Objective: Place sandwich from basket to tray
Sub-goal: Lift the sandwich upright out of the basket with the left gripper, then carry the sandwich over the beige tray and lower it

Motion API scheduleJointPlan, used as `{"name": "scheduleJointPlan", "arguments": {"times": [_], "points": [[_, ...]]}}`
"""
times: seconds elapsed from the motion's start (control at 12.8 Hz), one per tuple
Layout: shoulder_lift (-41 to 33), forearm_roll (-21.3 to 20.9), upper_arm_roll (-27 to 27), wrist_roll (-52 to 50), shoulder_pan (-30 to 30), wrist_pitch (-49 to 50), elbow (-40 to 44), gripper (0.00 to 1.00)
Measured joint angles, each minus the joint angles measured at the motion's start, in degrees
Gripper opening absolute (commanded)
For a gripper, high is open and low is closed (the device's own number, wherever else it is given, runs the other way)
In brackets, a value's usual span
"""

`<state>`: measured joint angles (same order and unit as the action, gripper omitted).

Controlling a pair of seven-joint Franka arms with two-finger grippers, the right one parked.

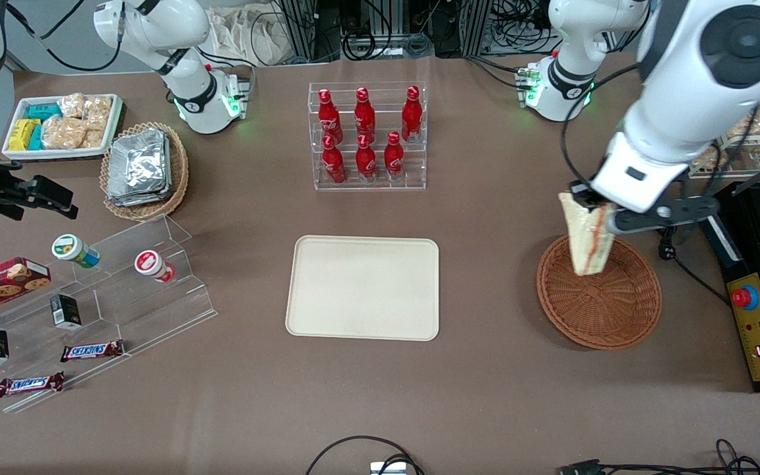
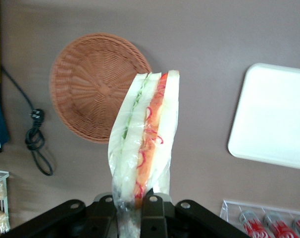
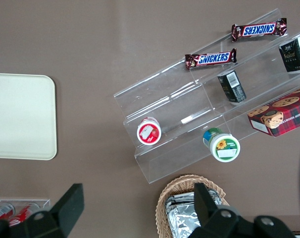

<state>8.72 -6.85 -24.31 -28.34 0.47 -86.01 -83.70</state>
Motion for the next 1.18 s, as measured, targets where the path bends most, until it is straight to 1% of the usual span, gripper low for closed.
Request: {"name": "scheduleJointPlan", "arguments": {"times": [0.16,0.24,0.39,0.63,0.71,0.86,1.1,1.18], "points": [[2.31,-0.36,-3.00,-0.90,-1.93,-1.56,-0.02,0.00],[3.70,-1.45,-3.47,-2.61,-4.18,-3.03,-0.02,0.00],[7.00,-4.62,-3.74,-6.13,-8.87,-5.02,-0.07,0.00],[14.06,-9.08,-3.74,-10.69,-13.56,-10.59,-0.23,0.00],[16.83,-10.78,-3.75,-12.58,-14.76,-13.15,-0.23,0.00],[21.75,-12.70,-3.72,-14.35,-16.57,-17.79,-0.20,0.00],[27.30,-17.26,-3.72,-18.64,-18.28,-23.78,-0.07,0.00],[28.61,-18.19,-3.72,-19.91,-18.71,-24.94,-0.03,0.00]]}}
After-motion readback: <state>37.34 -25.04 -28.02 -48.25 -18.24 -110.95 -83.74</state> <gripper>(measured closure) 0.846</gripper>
